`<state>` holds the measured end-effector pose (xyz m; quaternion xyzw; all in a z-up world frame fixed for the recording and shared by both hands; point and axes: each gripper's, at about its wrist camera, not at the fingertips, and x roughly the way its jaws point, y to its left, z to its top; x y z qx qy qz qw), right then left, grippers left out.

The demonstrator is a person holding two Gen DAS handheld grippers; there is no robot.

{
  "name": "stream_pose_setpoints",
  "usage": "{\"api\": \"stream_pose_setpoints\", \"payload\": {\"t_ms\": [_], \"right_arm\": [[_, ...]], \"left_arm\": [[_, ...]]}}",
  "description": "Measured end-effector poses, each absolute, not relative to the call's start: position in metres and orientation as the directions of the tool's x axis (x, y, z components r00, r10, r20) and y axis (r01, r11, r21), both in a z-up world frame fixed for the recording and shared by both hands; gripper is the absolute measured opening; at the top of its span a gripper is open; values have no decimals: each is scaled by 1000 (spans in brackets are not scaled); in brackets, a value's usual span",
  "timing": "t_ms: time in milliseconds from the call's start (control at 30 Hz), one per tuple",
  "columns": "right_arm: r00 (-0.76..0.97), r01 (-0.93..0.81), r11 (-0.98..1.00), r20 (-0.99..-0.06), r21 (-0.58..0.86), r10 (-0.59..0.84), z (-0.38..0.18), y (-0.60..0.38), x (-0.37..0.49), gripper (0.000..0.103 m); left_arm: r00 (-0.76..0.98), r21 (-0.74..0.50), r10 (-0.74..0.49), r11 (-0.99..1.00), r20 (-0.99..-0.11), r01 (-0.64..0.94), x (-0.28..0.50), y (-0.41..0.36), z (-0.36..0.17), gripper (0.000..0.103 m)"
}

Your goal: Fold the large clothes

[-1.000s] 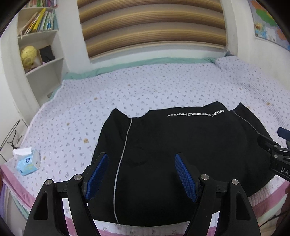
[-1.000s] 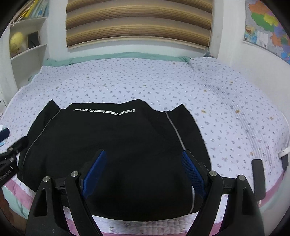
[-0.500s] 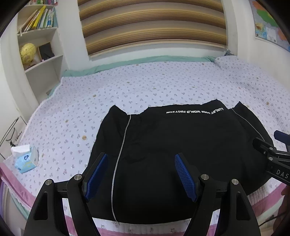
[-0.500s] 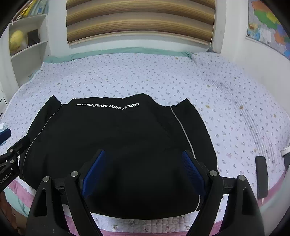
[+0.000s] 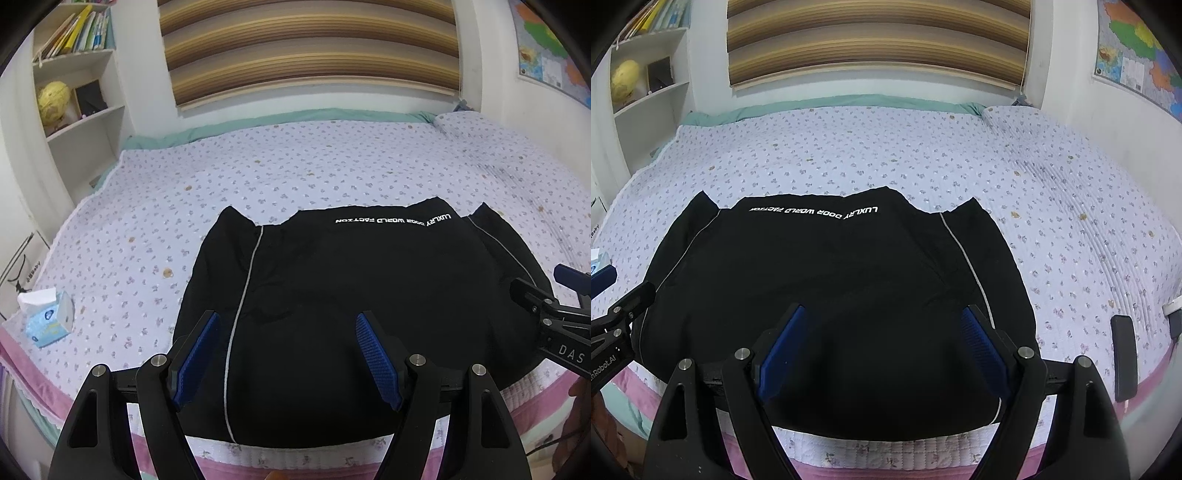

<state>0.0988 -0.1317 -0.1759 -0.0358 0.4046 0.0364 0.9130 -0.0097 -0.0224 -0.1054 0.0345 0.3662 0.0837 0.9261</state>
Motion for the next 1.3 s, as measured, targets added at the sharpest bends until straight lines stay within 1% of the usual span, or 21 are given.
{"api": "stream_pose_setpoints", "payload": {"t_ms": [1167,1300], "right_arm": [[654,-117,993,-754,-23,60,-183,-133,92,87],[647,-119,993,-760,-22,61,-186,-135,95,87]], "left_arm": [[709,135,189,982,-679,-132,-21,-28,-109,77],[730,157,215,976,-648,-148,-23,-28,-109,77]]}}
